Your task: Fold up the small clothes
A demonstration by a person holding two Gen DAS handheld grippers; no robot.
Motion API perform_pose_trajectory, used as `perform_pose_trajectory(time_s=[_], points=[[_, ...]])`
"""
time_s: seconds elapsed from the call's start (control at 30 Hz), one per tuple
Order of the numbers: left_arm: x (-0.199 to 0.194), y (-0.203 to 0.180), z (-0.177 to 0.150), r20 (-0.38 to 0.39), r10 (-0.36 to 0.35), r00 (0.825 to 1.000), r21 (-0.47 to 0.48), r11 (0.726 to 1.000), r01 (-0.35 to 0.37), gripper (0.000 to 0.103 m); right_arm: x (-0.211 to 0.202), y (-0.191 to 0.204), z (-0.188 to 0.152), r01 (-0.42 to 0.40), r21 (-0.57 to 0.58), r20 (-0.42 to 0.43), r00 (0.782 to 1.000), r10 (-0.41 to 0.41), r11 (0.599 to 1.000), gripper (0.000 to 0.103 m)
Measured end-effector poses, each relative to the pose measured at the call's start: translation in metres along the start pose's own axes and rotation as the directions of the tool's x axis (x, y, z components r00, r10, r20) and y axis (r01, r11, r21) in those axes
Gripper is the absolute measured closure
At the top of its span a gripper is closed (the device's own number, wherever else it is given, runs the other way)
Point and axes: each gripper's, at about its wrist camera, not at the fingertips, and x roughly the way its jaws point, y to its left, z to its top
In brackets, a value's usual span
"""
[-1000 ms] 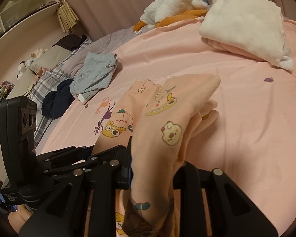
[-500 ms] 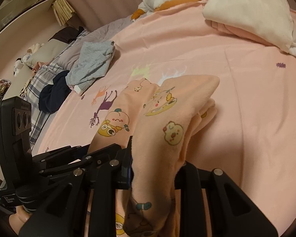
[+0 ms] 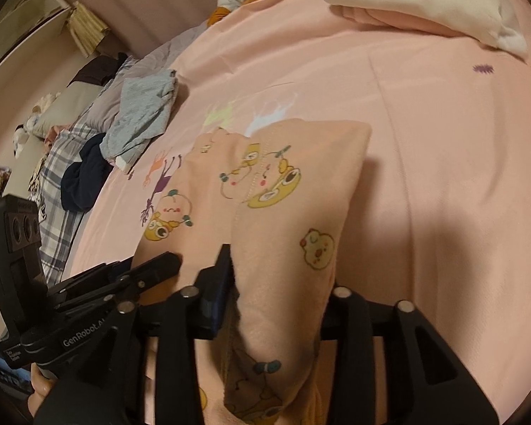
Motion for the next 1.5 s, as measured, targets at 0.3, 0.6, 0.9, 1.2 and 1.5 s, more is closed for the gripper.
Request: perform_pose_trajectory(time_s=[0.3, 0.6, 0.9, 1.2, 1.5], points=[[-0.017, 0.000, -0.005, 0.049, 0.068, 0.996, 0.054, 0.996, -0.071, 0.060, -0.029, -0.026, 0.000, 0.062, 0.075, 0.073, 0.995, -0.067, 0.995, 0.043], [-0.044, -0.007, -0.011, 0.098, 0.048, 0.994, 0.088, 0.994, -0.057, 0.060, -0.056, -0.013, 0.010, 0.108, -0.004, 0.184, 0.977, -0.105, 0.994, 0.056], [-0.029, -0.023, -0.029, 0.040, 0.029, 0.999, 0.137, 0.990, -0.034, 0.060, -0.019, 0.012, 0.010, 0.103, -0.116, 0.092, 0.991, -0.093, 0.988, 0.080], [-0.022, -0.021, -0.035, 0.020, 0.030, 0.999, 0.136, 0.990, -0.033, 0.060, 0.002, -0.006, 0.016, 0.133, -0.035, 0.039, 0.990, -0.132, 0.990, 0.084], [-0.025, -0.018, -0.030, 0.037, 0.021, 0.999, 0.098, 0.995, -0.024, 0.060, -0.036, 0.032, -0.012, 0.070, -0.200, 0.117, 0.992, -0.047, 0.977, 0.078]])
